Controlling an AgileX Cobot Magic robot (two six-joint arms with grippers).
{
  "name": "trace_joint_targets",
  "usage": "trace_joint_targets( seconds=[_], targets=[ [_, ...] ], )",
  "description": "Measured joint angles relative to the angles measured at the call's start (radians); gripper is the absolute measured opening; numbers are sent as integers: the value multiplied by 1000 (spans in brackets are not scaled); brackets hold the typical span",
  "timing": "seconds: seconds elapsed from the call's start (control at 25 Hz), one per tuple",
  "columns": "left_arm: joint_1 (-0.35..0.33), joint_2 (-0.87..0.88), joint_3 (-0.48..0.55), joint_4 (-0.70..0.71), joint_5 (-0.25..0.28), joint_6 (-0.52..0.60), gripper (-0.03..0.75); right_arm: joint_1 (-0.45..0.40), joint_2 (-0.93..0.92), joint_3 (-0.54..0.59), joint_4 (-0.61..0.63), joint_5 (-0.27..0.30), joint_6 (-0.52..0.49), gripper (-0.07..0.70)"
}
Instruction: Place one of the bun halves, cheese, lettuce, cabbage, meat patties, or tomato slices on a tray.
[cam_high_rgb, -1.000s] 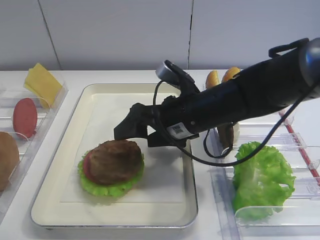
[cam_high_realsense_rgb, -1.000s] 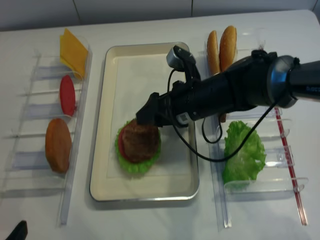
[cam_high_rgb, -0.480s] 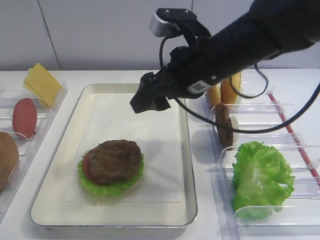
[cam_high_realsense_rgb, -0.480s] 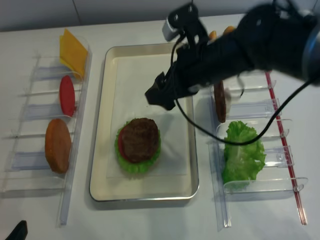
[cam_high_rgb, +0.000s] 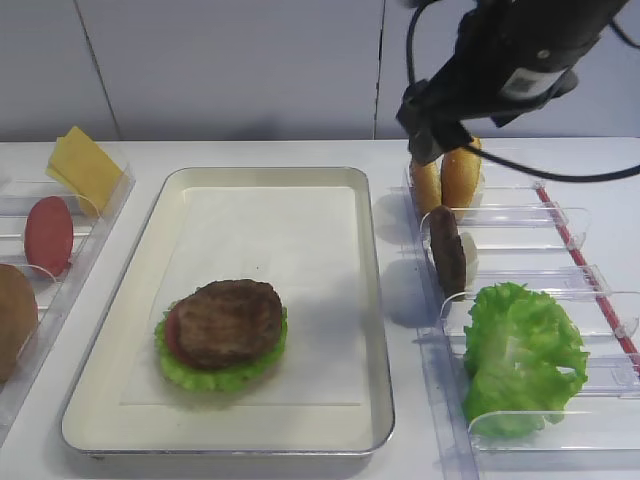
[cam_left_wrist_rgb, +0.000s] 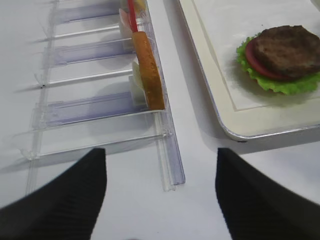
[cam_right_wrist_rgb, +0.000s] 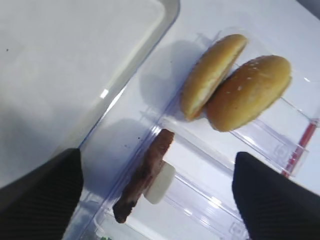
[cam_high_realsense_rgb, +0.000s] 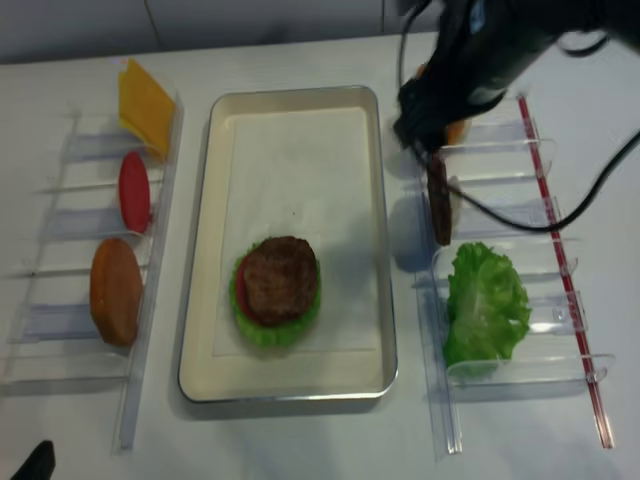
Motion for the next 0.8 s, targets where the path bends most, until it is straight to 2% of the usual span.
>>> trace_joint_targets(
  seconds=[0.2, 0.32, 0.48, 0.8],
  targets=[
    [0, 0, 0, 0, 0, 0, 471, -106, -114, 0, 46, 60, 23, 618],
    [0, 0, 0, 0, 0, 0, 471, -173, -203, 30, 96, 66, 10, 618],
    [0, 0, 0, 0, 0, 0, 471, -307, -364, 150, 231, 41, -44, 618],
    [0, 0, 0, 0, 0, 0, 471, -498, -756, 467, 349, 41, -109, 618]
  ],
)
